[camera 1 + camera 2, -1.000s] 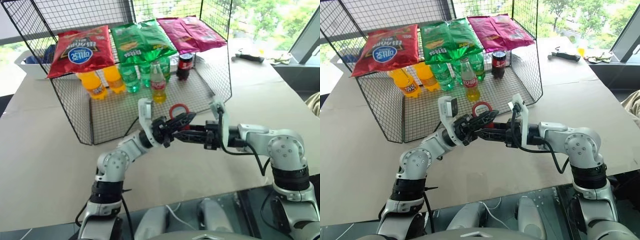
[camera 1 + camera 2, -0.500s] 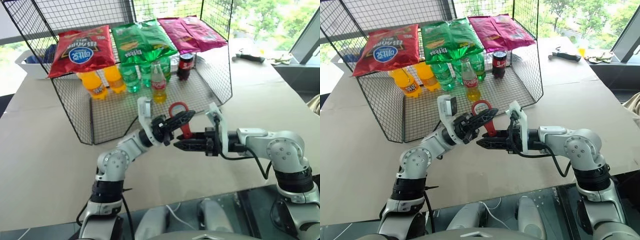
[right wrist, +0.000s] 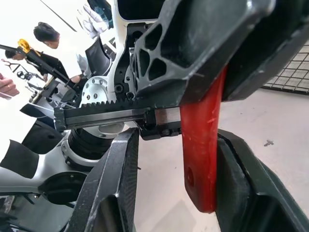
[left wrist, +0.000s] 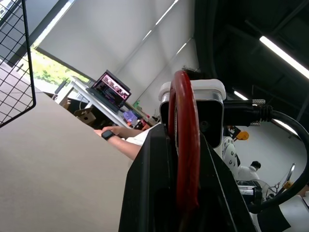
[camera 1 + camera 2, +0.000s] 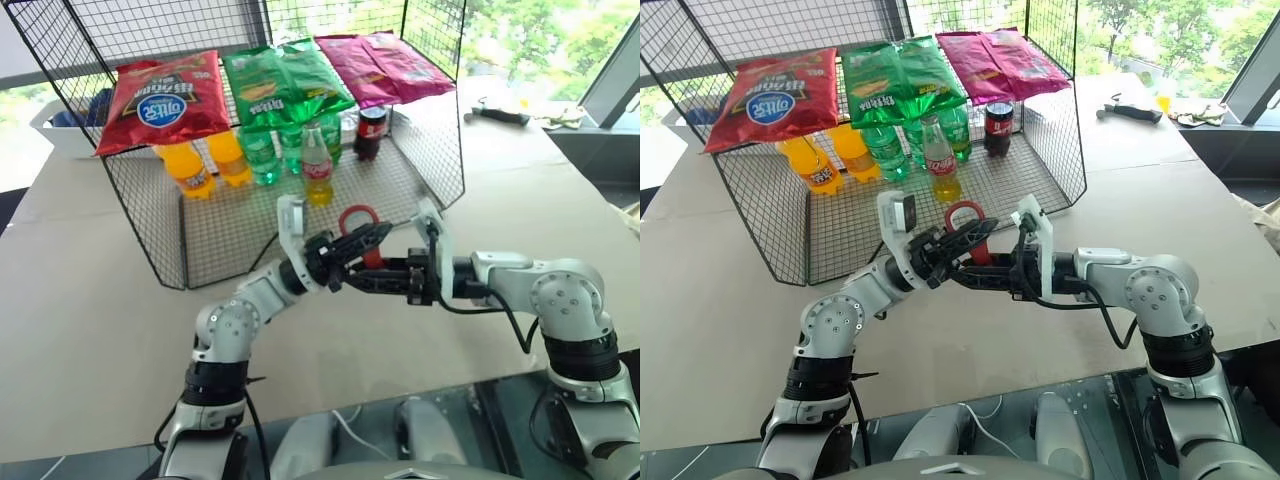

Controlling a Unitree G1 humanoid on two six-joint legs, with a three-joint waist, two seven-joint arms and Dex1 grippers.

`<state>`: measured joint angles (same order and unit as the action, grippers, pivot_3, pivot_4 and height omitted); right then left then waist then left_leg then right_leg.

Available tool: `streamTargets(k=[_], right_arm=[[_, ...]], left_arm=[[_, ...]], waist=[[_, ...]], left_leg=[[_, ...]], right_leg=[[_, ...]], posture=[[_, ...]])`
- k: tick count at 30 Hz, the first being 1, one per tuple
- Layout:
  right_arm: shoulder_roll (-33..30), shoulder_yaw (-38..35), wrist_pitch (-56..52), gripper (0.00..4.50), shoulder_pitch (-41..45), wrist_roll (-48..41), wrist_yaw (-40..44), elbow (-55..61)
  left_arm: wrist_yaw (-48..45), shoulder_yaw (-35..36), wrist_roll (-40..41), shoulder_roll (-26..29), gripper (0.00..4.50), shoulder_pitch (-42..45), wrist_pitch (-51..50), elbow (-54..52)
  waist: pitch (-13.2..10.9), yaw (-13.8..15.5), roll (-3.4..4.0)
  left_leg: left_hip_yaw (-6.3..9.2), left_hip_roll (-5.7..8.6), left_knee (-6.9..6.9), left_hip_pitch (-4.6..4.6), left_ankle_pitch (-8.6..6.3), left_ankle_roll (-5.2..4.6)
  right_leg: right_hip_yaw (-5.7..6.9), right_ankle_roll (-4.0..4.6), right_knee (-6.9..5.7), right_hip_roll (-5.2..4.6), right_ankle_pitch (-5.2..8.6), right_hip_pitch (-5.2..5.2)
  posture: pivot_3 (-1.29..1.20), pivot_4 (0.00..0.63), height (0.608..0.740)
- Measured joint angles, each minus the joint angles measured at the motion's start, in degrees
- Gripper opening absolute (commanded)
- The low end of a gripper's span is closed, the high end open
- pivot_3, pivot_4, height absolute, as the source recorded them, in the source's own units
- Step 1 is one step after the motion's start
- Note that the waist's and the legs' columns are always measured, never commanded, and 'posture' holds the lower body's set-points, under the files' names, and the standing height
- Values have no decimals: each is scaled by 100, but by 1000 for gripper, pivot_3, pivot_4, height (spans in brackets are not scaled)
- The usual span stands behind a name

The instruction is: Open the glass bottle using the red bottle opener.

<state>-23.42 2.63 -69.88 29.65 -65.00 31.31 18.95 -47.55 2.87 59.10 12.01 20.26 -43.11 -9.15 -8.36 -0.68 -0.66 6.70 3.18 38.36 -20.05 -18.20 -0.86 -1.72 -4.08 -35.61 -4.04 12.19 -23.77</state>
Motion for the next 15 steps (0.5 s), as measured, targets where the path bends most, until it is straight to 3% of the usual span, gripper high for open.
streamTargets(k=[2, 10, 12, 15], right_arm=[[-10, -33, -7, 435, -4, -100, 118, 2], [-79, -27, 8, 398, -4, -82, 208, 3], [-80, -24, 8, 398, -4, -72, 206, 6], [-91, -6, 12, 398, -4, -13, 173, 46]], left_arm=[[-100, 19, 125, 2, 0, 7, -6, -21], [-87, 3, 128, -25, 0, 8, -19, -22], [-86, 4, 135, -25, 872, 8, -20, -22], [9, 17, 75, -15, 1702, 7, -10, -6]], waist=[[0, 1, 0], [0, 2, 0], [0, 2, 0], [0, 2, 0]], left_leg=[[1, 0, 0, -1, 0, 0], [1, 0, 0, -1, 0, 0], [1, 0, 0, -1, 0, 0], [1, 0, 0, -2, 0, 0]], right_leg=[[1, 0, 1, 0, 0, 0], [1, 0, 1, 0, 0, -1], [1, 0, 1, 0, 0, -1], [0, 0, 1, -1, 0, -1]], posture=[[0, 150, 740], [0, 150, 740], [0, 150, 740], [0, 150, 740]])
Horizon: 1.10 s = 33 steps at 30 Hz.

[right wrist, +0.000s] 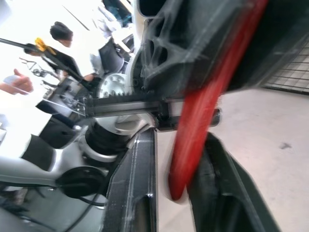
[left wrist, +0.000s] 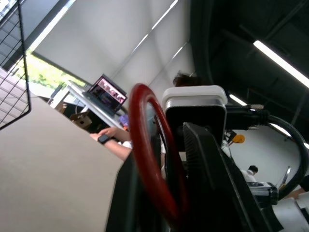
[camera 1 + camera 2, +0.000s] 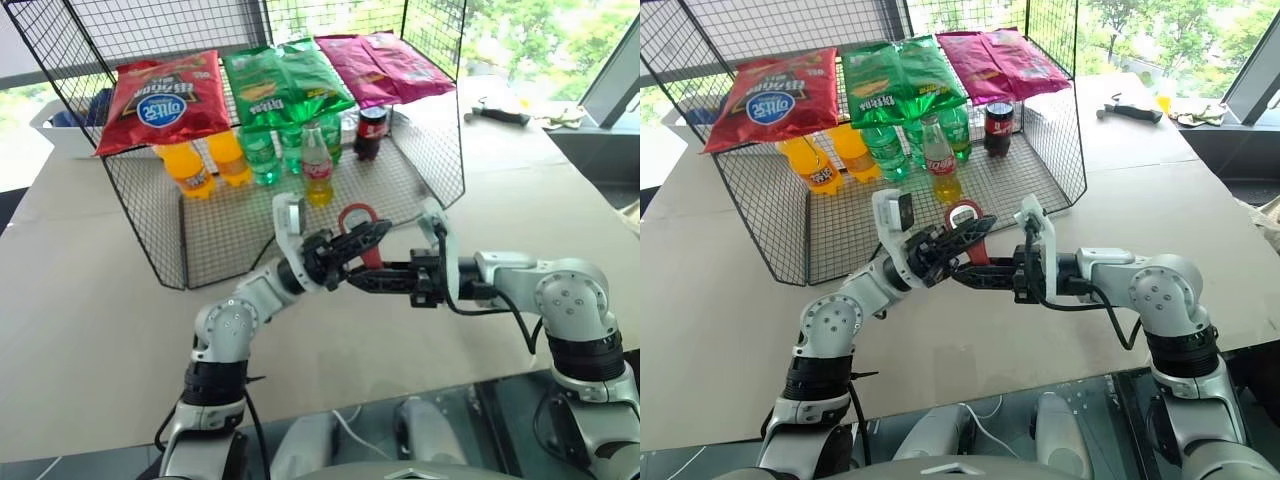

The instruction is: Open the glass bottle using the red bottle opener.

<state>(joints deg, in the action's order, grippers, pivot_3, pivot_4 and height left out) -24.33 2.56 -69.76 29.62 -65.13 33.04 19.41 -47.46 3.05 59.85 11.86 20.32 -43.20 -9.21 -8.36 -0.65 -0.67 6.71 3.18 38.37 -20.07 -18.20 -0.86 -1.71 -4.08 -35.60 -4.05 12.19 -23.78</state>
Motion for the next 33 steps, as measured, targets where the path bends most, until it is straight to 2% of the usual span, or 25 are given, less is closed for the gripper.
streamTargets(k=[4, 5, 7, 8, 21, 22, 23, 28, 33], right_arm=[[-38, 108, -4, 398, -46, 218, -101, -17], [-63, 109, -4, 398, -46, 246, -92, -17], [-82, 109, -4, 398, -46, 273, -84, -17], [-95, 109, -4, 398, -46, 301, -81, -19], [-114, 109, 9, 398, -85, 445, 83, -49], [-121, 109, 16, 199, -117, 445, 109, -48], [-132, 109, 17, 199, -141, 446, 131, -48], [-246, 42, 50, 199, -284, 442, 179, -40], [-263, -324, 269, 199, -655, 546, -40, -32]], left_arm=[[2, -3, -6, 15, 3009, 3, -23, -8], [0, -27, -13, 31, 3535, 3, -22, -8], [-16, -35, -13, 47, 4282, 4, -23, -8], [-34, -40, -13, 67, 4474, 5, -24, -8], [-34, -38, -40, 117, 4474, 6, 11, -8], [-26, -23, -54, 130, 4496, 8, 19, -8], [-21, 0, -56, 142, 4496, 10, 23, -8], [60, 377, -44, 261, 4496, 85, 56, 12], [275, 801, -41, 359, 4496, 118, 245, 91]], waist=[[-1, 1, 0], [-1, 2, 0], [-1, 1, 1], [-1, 1, 1], [-1, 2, 0], [-1, 1, 0], [-1, 1, 1], [-2, 1, 1], [-3, 15, 0]], left_leg=[[0, 0, 0, -1, 0, 0], [1, 0, 0, -2, 0, 0], [1, 0, -1, -2, 0, 0], [1, 1, 0, -2, 0, 0], [1, 0, -1, -2, 0, 0], [1, 0, -1, -2, 0, 0], [1, 0, -1, -2, 0, 0], [2, -1, -1, -2, 0, 0], [5, 1, -2, -7, 0, 0]], right_leg=[[0, 0, 2, 0, 0, 0], [1, 0, 3, -1, 0, 0], [1, 0, 3, 0, 0, -1], [1, 0, 3, 0, 0, -1], [1, 0, 4, 0, 0, -1], [1, 0, 4, 0, 0, -1], [1, 0, 4, 0, 0, -1], [2, 0, 4, 0, 0, -1], [5, 0, 9, -2, 0, -2]], posture=[[0, 150, 740], [0, 150, 740], [0, 150, 740], [0, 150, 740], [0, 150, 740], [0, 150, 740], [0, 150, 740], [0, 150, 740], [0, 150, 740]])
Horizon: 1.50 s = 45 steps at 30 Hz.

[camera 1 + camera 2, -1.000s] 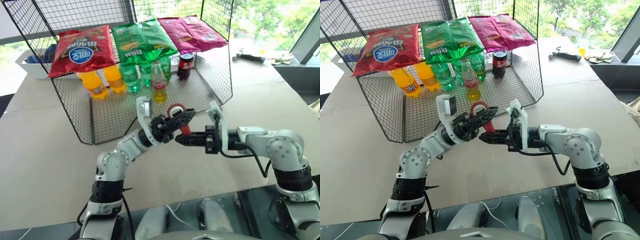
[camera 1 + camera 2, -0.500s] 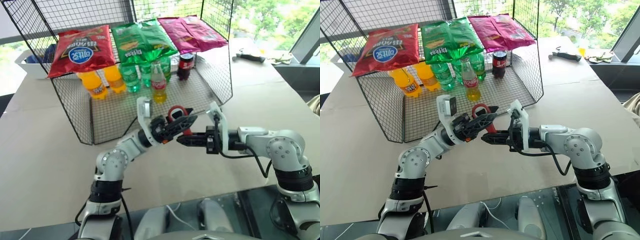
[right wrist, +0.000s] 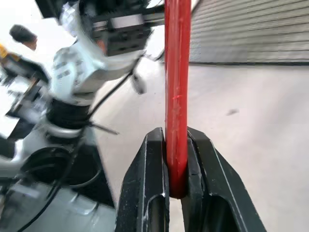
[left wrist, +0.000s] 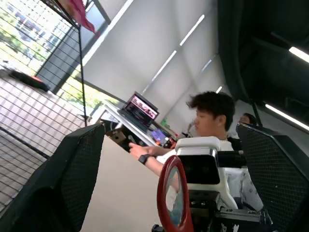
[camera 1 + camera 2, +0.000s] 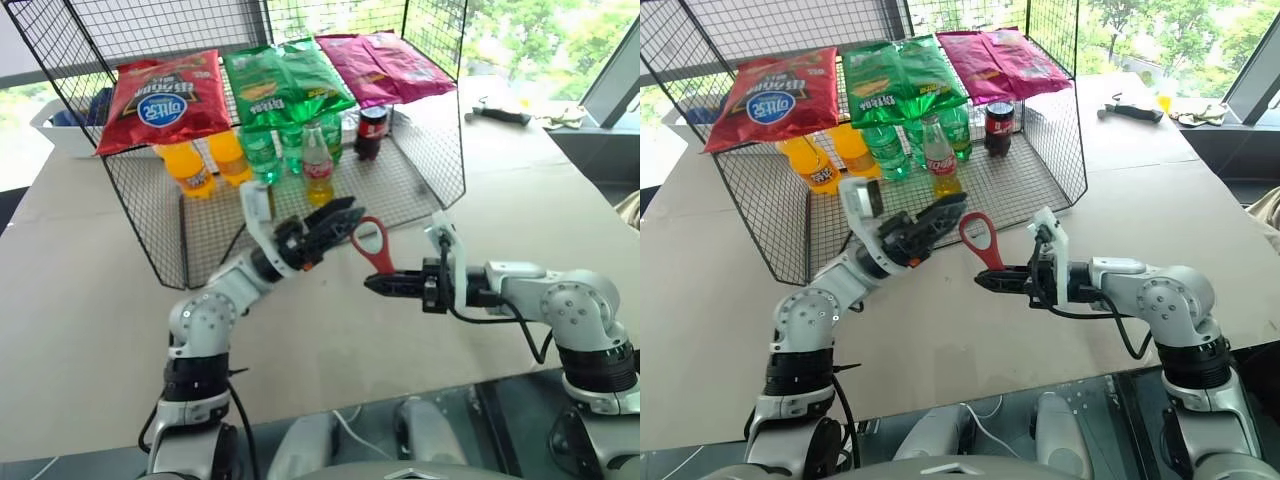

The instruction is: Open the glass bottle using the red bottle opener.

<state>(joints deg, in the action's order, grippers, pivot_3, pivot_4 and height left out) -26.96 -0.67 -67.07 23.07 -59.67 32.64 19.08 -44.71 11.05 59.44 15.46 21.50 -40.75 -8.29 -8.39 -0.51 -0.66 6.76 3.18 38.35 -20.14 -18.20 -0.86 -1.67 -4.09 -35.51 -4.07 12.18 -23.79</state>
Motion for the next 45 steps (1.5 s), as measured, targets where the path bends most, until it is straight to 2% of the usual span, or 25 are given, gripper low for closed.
streamTargets(k=[2, 8, 11, 18, 24, 29, 36, 45], right_arm=[[19, -103, 151, 199, -84, 121, -111, 0], [-170, 167, 2246, 199, -651, 2409, -682, 180], [78, 239, 2901, 199, -836, 3049, -969, 179], [663, 241, 3474, 199, -1109, 3675, -1471, 182], [946, 273, 3839, 199, -1096, 4029, -1628, 234], [1008, 464, 4336, 199, -1078, 4628, -1776, 298], [1079, 738, 4850, 199, -1090, 5440, -1979, 369], [1357, 893, 4992, 199, -1165, 5766, -2067, 561]], left_arm=[[77, 31, -87, -10, 4496, -2, 109, 0], [622, -155, -1508, -286, 4496, -68, 1383, 142], [922, -209, -2147, -514, 4496, 14, 2087, 511], [1379, -282, -3531, -607, 4496, 384, 3763, 1444], [1900, -349, -4527, -599, 4496, 1060, 5016, 2763], [2362, -603, -5334, -580, 4496, 1758, 5900, 4266], [2984, -679, -5775, -635, 4496, 2717, 6586, 6005], [3376, -703, -5946, -757, 4496, 3432, 6732, 7226]], waist=[[0, -2, 0], [0, 28, -1], [0, 36, -2], [-1, 48, -2], [0, 94, -2], [-1, 120, -2], [1, 112, -6], [2, 63, -6]], left_leg=[[-1, 0, 0, -1, 0, 0], [-3, 6, 0, -7, 0, 1], [-3, 5, 0, -9, 1, 3], [-1, 12, 1, -13, 2, 4], [4, 22, 1, -13, 2, 4], [9, 28, 1, -17, 2, 3], [13, 29, 13, -62, 4, 5], [10, 35, 17, -75, 5, 5]], right_leg=[[0, 0, 1, 0, 0, -1], [0, -1, 2, 0, 0, -9], [1, -1, 0, 3, -1, -12], [1, -1, 1, 1, -1, -14], [5, -1, 0, 1, -1, -14], [10, -1, 0, 0, -1, -16], [14, -2, -15, -1, -1, -61], [13, -2, -28, -4, -1, -75]], posture=[[0, 150, 740], [0, 150, 740], [0, 150, 740], [0, 150, 740], [0, 150, 740], [0, 150, 740], [0, 150, 740], [0, 150, 740]])
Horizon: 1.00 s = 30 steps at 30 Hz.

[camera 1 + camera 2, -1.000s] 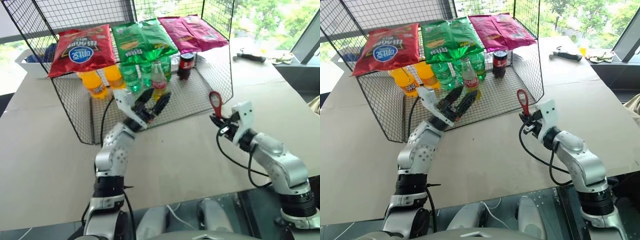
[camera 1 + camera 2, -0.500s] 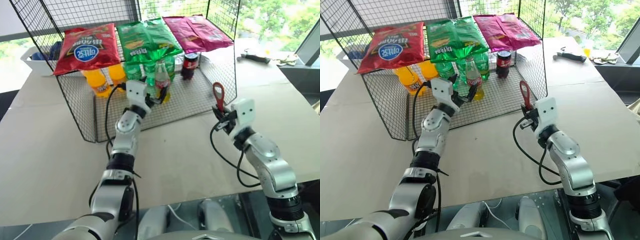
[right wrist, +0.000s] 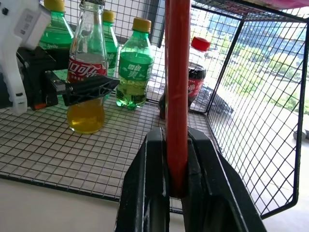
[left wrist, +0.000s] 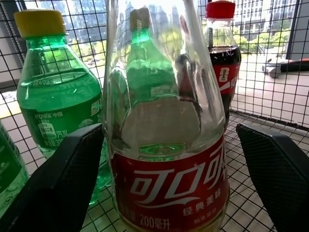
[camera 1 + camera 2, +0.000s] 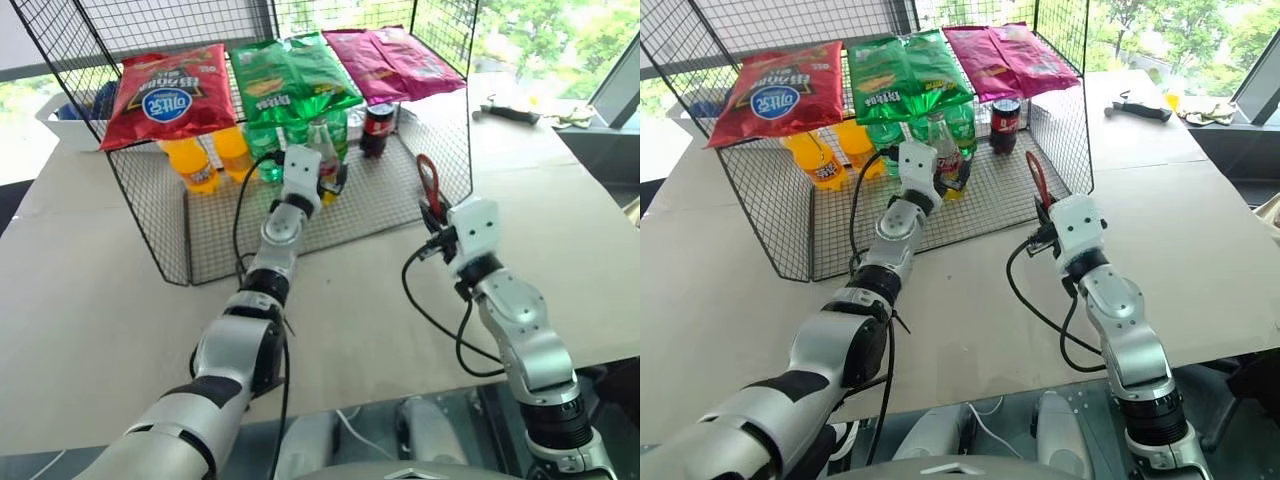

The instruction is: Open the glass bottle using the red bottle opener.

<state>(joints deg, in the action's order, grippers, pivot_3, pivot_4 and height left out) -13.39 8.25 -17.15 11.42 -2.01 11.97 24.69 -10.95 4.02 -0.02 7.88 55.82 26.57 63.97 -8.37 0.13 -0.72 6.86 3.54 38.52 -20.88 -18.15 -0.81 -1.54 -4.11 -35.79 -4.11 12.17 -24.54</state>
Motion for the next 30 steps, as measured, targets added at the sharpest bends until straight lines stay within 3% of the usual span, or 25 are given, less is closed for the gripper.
streamTargets(k=[1, 3, 6, 15, 22, 26, 30], right_arm=[[21, 17, 2, 199, -2, 23, 1, 1], [38, 37, 9, 0, -33, 76, 4, 5], [52, 48, 13, 0, -99, 150, 9, 7], [74, 58, 40, 0, -135, 220, 29, 30], [-73, -264, 86, 0, -25, 175, 115, -2], [-215, -573, 137, 0, 167, 125, 165, -104], [-271, -763, 140, 0, 333, 40, 223, -218]], left_arm=[[23, 3, -2, -5, 4496, 41, 0, 76], [56, 14, -1, -23, 3951, 154, -17, 259], [101, 81, 16, -26, 2714, 306, -50, 394], [-239, 204, 172, -14, 2749, 90, -97, 109], [-1707, -8, 950, 153, 2749, -1564, -1291, -2806], [-2452, -297, 1368, 634, 2749, -2571, -2478, -4856], [-2935, -423, 1798, 1091, 2749, -3258, -3202, -6168]], waist=[[0, -17, 0], [0, -41, 0], [0, -76, 0], [1, -99, 0], [1, -116, 1], [1, -160, 2], [4, -172, 6]], left_leg=[[0, 0, 1, 0, 0, 0], [0, 1, 2, 0, 0, 0], [0, 1, 2, 0, 0, 0], [0, 1, 6, 0, 1, 1], [-3, -3, 6, -1, 1, 1], [-8, -9, 7, 3, 2, 3], [-12, -18, 5, 5, 4, 6]], right_leg=[[0, 0, -1, 0, 0, 0], [0, 0, -2, 0, 0, 0], [0, 0, -4, -1, 0, 0], [-1, 0, -7, -1, 0, 0], [-8, 0, -9, 0, 0, -6], [-14, 1, -17, 3, -1, -6], [-20, 2, -16, 3, -1, -6]], posture=[[0, 150, 740], [0, 150, 740], [0, 150, 740], [0, 150, 740], [0, 150, 740], [0, 150, 740], [0, 150, 740]])
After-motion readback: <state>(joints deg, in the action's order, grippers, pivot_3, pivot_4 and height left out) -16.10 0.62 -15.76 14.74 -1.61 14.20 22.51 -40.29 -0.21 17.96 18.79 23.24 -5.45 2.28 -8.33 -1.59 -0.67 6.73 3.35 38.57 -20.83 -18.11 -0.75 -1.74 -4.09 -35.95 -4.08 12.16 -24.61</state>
